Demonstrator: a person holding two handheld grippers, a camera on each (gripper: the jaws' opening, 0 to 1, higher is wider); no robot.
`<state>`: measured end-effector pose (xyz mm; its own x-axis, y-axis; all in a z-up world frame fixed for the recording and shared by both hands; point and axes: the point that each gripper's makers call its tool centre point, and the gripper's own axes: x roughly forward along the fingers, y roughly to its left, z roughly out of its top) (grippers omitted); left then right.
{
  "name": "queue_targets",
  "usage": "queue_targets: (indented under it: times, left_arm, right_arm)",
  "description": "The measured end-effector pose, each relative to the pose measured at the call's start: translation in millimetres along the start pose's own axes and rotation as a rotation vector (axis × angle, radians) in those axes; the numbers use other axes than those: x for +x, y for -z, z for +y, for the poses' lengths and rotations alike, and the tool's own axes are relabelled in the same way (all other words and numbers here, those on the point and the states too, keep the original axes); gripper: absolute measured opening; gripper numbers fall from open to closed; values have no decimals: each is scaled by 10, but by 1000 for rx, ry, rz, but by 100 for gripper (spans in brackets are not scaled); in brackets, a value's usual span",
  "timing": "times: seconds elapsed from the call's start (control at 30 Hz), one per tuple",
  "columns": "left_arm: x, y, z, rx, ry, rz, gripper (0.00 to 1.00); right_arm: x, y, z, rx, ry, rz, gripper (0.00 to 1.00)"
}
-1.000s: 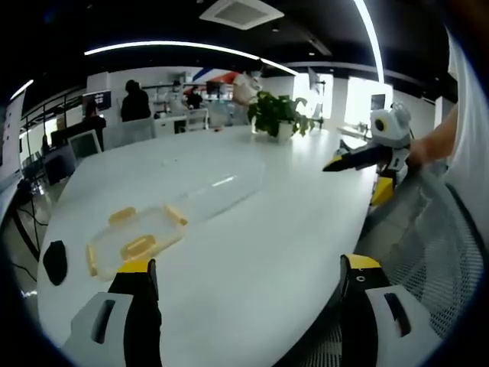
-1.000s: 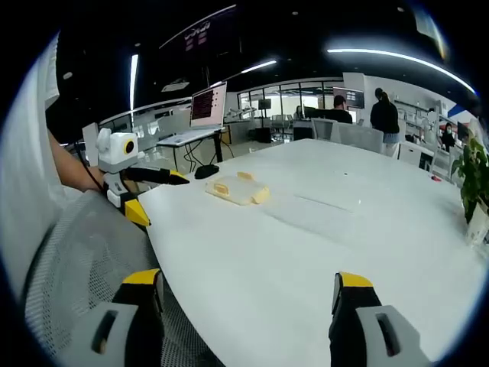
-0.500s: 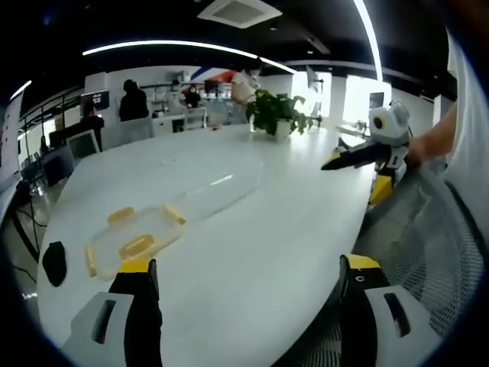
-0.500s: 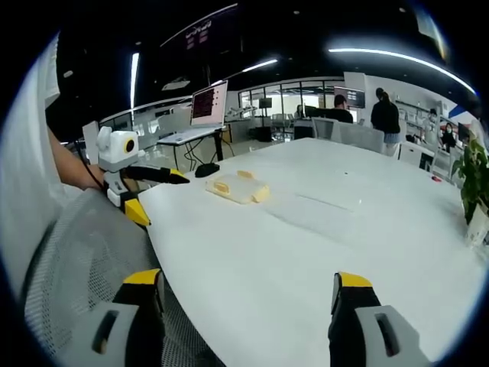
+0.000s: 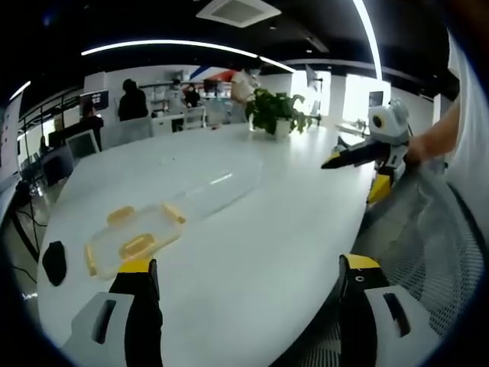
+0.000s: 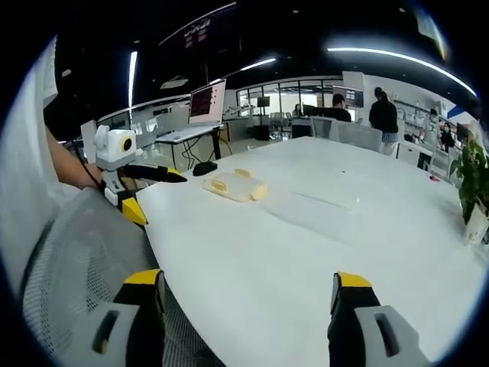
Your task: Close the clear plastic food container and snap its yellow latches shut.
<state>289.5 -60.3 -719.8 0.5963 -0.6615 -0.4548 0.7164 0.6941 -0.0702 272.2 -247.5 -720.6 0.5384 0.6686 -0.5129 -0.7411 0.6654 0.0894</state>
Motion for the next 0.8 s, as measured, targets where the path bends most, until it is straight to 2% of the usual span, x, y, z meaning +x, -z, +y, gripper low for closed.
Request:
queue_targets:
  times: [0.33,0.63,0.73,0.8]
  left_arm:
    - [2,-22,-45,7,16,-9,97]
    - [10,-32,-28,6,15,-10,96]
    - [-14,-96,-40,-9,11,-33,96]
    - [-30,-195,-38,-3,8,-74,95]
  right_arm:
    - [-4,44,-36,31,13,14,89]
    - [3,31,-16,3,14,18,89]
    - [5,37,-23,-15,20,26,88]
    - [9,42,-15,-22,19,32,89]
